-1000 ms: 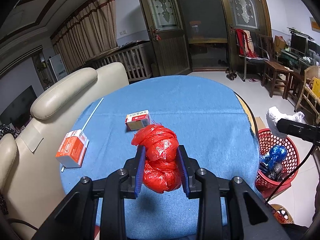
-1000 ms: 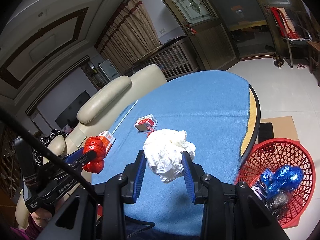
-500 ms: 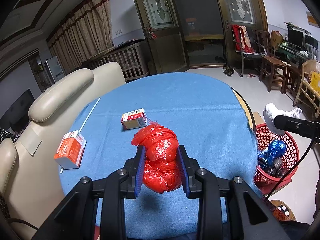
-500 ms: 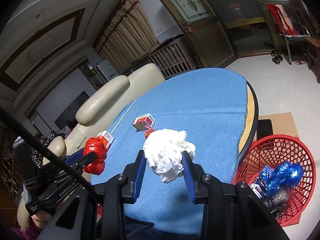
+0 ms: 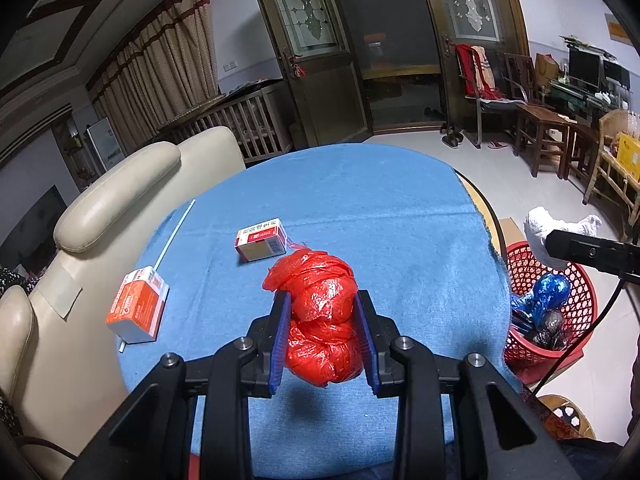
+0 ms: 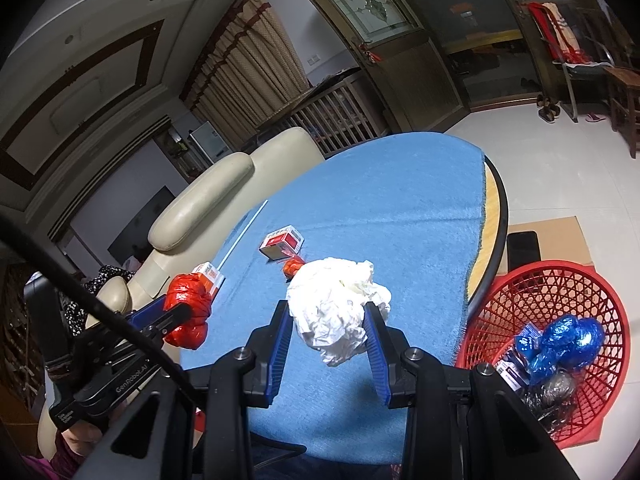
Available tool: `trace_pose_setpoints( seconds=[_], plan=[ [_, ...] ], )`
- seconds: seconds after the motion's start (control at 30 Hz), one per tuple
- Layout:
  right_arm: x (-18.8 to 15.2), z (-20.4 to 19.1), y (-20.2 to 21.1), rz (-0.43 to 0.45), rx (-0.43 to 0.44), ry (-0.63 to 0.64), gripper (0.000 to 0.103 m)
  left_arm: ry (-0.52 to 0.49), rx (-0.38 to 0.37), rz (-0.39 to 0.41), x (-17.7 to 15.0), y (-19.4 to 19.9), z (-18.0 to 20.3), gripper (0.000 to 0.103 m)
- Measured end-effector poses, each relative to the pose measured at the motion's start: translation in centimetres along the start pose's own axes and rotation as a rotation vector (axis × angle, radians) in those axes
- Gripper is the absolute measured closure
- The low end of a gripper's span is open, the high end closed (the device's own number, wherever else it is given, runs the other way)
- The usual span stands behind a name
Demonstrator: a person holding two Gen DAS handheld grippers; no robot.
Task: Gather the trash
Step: 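Carry the tissue in the right tool and red bag in the left tool toward the red basket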
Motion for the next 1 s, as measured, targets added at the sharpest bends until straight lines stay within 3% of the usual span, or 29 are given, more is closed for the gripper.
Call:
trace_pose_setpoints(
  seconds=[1.0],
  plan=[
    [-1.0,2.5,0.8,0.002,-0.018,-0.062,0.064,-0.06,-0.041,-0.037,-1.1,-0.5,3.2,0.069]
  ],
)
Point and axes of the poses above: each gripper's, at about its wrist camera, not at the fingertips, and y roughly against the way its jaws point, z to its right, x to its top, the point moved 10 cm from there along -y, roughly the way its jaws point, and after that the axes turned 14 degrees about x, right-handed, at the moved point
